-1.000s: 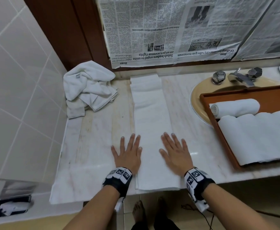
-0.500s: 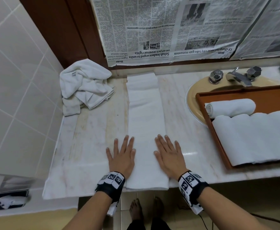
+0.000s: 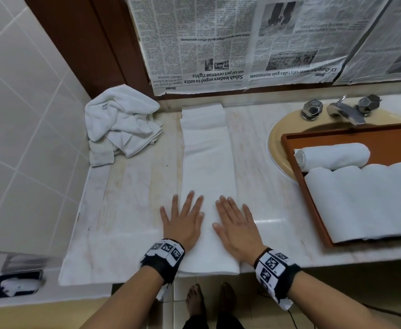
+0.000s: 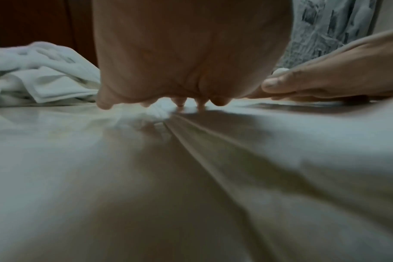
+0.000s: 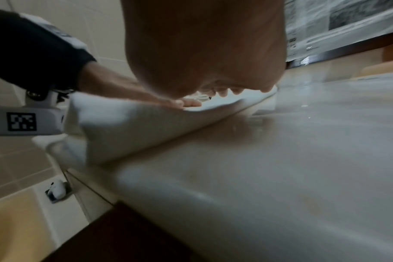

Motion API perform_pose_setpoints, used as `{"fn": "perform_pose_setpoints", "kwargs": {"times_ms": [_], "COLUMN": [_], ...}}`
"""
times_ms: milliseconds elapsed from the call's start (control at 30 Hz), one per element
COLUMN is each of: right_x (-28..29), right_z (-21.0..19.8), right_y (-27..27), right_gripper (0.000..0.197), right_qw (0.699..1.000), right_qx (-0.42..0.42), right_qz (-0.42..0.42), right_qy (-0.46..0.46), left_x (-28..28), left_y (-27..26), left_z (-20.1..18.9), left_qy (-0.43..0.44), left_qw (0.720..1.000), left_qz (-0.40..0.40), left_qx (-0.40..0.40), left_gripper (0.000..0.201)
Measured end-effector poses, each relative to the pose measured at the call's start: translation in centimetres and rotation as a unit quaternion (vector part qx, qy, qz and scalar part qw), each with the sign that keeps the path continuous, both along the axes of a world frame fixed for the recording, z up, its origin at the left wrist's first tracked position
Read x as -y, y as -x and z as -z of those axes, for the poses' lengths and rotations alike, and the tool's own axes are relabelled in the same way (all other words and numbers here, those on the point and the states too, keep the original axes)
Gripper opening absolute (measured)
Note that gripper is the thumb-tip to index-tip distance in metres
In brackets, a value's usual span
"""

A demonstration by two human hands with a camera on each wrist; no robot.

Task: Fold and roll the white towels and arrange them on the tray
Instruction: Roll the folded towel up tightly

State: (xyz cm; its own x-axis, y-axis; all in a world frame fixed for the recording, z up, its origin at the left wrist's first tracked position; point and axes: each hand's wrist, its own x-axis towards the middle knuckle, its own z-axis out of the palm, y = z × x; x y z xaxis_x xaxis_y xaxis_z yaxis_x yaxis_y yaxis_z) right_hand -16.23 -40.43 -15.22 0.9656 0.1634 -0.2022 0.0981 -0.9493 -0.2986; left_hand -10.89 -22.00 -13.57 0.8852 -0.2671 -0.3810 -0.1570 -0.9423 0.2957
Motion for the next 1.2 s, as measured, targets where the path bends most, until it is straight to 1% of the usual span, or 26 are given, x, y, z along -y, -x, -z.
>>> {"fn": "perform_pose_setpoints", "kwargs": {"times_ms": [67, 167, 300, 400, 467, 533, 633, 733, 833, 967, 1067, 1100, 1133, 1167, 1200], "right_x": [0.4, 1.6, 2.6, 2.9, 2.8, 2.1, 0.1, -1.1, -0.2, 1.7, 2.9, 3.2, 3.5, 3.7, 3.8], "right_z": [0.6, 0.9, 0.6, 0.3, 0.2, 0.1, 0.8, 1.8, 2.0, 1.7, 1.7, 1.4, 1.2, 0.9, 0.7], "right_y": [-0.8, -2.5, -5.6, -7.7, -8.2, -7.2, -3.6, -0.8, 0.1, 0.9, 1.6, 2.1, 2.8, 3.6, 4.5], "right_gripper": [0.065, 0.067, 0.081, 0.077, 0.076, 0.069, 0.060, 0.060, 0.062, 0.064, 0.064, 0.063, 0.062, 0.058, 0.053], "right_qw": [1.000, 1.000, 0.998, 0.998, 0.998, 0.998, 0.997, 0.998, 0.999, 0.999, 0.998, 0.996, 0.992, 0.987, 0.984], "right_qx": [-0.015, -0.006, -0.011, -0.025, -0.010, 0.038, 0.077, 0.062, 0.036, 0.026, 0.026, 0.038, 0.068, 0.104, 0.134], "right_qz": [0.004, -0.008, -0.004, 0.005, 0.016, 0.028, -0.001, -0.012, -0.006, 0.028, 0.055, 0.080, 0.104, 0.116, 0.107], "right_qy": [0.015, 0.030, 0.055, 0.054, 0.052, 0.032, 0.004, 0.011, 0.019, 0.016, 0.002, -0.007, -0.017, -0.030, -0.041], "left_x": [0.4, 1.3, 2.5, 3.0, 2.9, 2.5, 1.8, 1.4, 0.7, -1.1, -1.8, -1.9, -2.0, -2.2, -2.5], "left_y": [-0.1, -1.1, -3.6, -5.6, -5.9, -5.0, -1.8, 0.1, 0.5, 1.4, 2.3, 2.7, 3.2, 3.7, 4.3], "left_z": [0.5, 0.7, 0.7, 0.6, 0.2, -0.1, 0.3, 1.1, 1.5, 1.8, 2.0, 2.0, 1.9, 1.7, 1.4], "left_qy": [-0.013, -0.024, -0.018, -0.005, 0.011, 0.025, 0.007, -0.008, -0.019, -0.009, 0.003, 0.011, 0.025, 0.047, 0.076], "left_qw": [1.000, 1.000, 1.000, 1.000, 1.000, 0.999, 1.000, 1.000, 0.999, 0.998, 0.998, 0.998, 0.997, 0.996, 0.993], "left_qz": [-0.003, -0.003, -0.009, -0.017, -0.028, -0.033, -0.004, 0.009, 0.010, -0.034, -0.048, -0.051, -0.055, -0.061, -0.065], "left_qx": [-0.002, 0.005, 0.003, 0.001, 0.000, 0.003, 0.009, 0.022, 0.028, 0.042, 0.044, 0.044, 0.048, 0.054, 0.062], "left_gripper": [0.053, 0.054, 0.055, 0.054, 0.054, 0.054, 0.054, 0.054, 0.053, 0.053, 0.053, 0.054, 0.057, 0.063, 0.066]}}
